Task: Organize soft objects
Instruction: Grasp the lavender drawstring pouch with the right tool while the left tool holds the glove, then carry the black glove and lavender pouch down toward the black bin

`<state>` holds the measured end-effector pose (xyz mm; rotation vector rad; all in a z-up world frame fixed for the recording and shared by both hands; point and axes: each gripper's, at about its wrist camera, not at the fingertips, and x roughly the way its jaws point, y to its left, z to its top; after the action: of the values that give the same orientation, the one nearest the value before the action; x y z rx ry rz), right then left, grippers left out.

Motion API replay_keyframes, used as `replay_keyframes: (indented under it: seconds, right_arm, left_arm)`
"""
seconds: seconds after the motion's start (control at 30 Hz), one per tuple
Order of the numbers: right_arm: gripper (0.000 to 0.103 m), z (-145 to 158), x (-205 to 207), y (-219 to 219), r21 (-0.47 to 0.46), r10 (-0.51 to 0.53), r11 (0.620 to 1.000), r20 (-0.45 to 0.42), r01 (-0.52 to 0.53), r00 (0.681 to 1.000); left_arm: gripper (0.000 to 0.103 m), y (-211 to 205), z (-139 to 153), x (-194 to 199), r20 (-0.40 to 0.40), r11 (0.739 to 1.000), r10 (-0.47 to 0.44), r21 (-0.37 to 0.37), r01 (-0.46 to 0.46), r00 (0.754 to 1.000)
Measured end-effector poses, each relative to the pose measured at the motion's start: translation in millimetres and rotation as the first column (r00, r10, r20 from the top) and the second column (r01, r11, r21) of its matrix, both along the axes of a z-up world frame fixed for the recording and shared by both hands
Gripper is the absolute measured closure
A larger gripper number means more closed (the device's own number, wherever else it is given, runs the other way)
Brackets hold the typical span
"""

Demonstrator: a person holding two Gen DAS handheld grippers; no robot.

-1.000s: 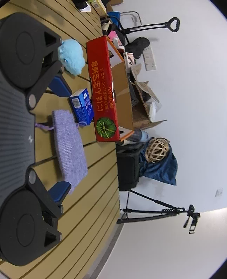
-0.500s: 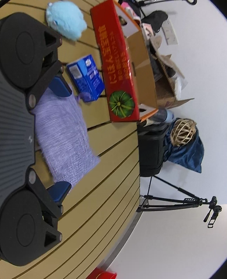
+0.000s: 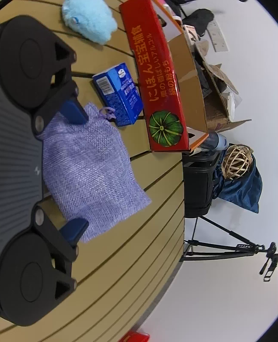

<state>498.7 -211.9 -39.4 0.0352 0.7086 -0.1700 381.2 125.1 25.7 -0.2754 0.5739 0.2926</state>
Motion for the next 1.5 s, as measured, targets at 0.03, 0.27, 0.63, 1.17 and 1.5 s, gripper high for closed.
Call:
replay_keyframes:
  seconds: [0.03,0.27,0.63,1.17,1.5]
  right_arm:
    - [0.016,0.4,-0.6,0.4,-0.001,0.007,1.0,0.002,-0.007,1.0]
    - [0.048,7.5,-8.3,6.4,0.008,0.066,0.998,0.01,-0.066,0.998]
    - [0.072,16.4,-38.8,2.1,0.086,0.105,0.99,0.046,-0.109,0.993]
    - [0.074,33.1,-119.9,-12.2,0.139,0.144,0.977,0.136,-0.163,0.98]
    - [0.074,41.9,-170.5,-6.9,0.132,0.189,0.968,0.175,-0.213,0.966]
  left_arm:
    - [0.078,-0.4,0.3,-0.3,0.0,1.0,0.0,0.002,0.0,1.0]
    - [0.078,-0.9,0.3,-1.0,-0.004,1.0,0.0,0.008,0.0,1.0]
    - [0.078,-5.4,1.3,-9.2,-0.002,0.999,-0.033,0.023,0.033,0.999]
    - [0.078,-25.8,-7.5,-34.1,0.008,0.991,-0.134,0.016,0.134,0.991]
    - [0.078,-51.8,-12.8,-62.2,0.014,0.975,-0.222,0.017,0.222,0.975]
